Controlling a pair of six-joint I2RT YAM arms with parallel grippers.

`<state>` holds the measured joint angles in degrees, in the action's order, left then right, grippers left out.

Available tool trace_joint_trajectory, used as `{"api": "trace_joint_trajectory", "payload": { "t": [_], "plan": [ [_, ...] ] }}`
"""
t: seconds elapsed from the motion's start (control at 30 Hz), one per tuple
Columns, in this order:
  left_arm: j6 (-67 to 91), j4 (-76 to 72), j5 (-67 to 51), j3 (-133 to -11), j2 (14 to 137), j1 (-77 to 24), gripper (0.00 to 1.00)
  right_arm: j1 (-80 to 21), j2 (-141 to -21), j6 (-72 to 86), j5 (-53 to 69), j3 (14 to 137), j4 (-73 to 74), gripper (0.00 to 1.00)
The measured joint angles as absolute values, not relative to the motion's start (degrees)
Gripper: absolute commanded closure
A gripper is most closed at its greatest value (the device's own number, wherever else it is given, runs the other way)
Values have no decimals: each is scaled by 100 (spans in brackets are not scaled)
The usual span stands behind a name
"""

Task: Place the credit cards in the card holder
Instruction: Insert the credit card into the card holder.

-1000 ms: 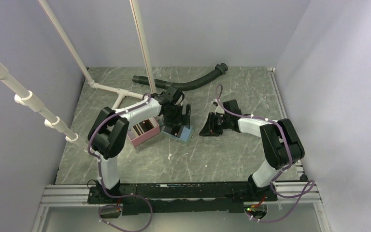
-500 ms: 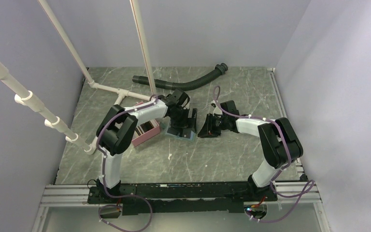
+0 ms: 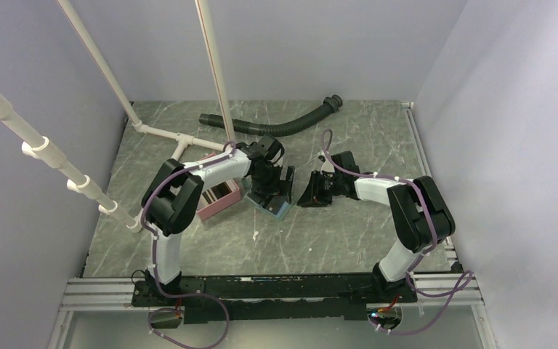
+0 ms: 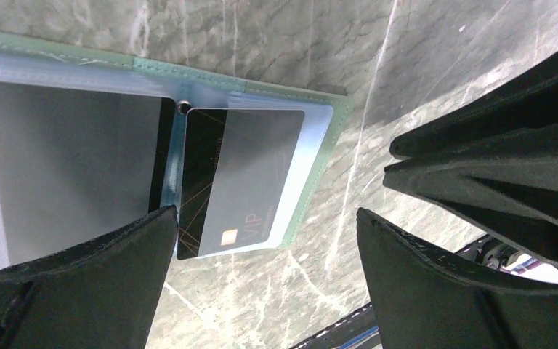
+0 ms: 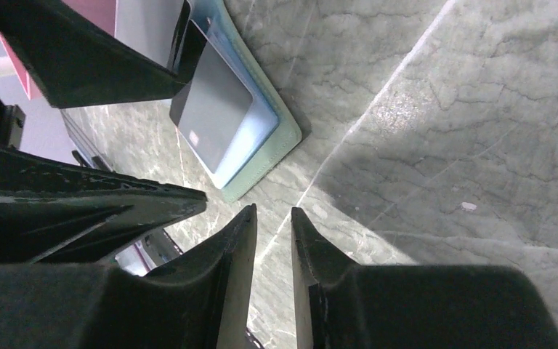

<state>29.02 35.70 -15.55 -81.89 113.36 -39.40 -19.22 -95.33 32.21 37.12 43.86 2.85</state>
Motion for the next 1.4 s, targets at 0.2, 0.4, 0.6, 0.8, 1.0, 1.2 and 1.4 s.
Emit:
{"api": "trace_joint_trajectory", "payload": {
  "t": [0.2, 0.4, 0.6, 0.8, 1.0, 1.2, 1.4],
  "plan": [
    [2856, 3627, -1516, -8187, 11288, -3913, 7, -1922, -9592, 3218, 3715, 4386, 290, 73],
    [2858, 3516, -1608, -8191, 11459, -3907, 5, -1922, -9598, 3218, 3715, 4386, 292, 73],
    [2891, 3437, -1793, -8195, 11476, -3881, 12, -1922, -9612, 3262, 3798, 4386, 268, 73],
    [3330, 2311, -2740, -7684, 11404, -3826, 18, -1885, -9732, 3520, 4042, 4364, -93, 75],
    [3828, 1450, -3317, -7094, 11212, -3833, 9, -1697, -9743, 3603, 4060, 4285, -161, 74],
    [3828, 1514, -3291, -7081, 10980, -3822, 8, -1601, -9629, 3382, 3828, 4285, 167, 67],
    [3603, 1916, -2943, -7415, 10816, -3811, 38, -1588, -9360, 3236, 3736, 4285, 399, 69]
  ]
}}
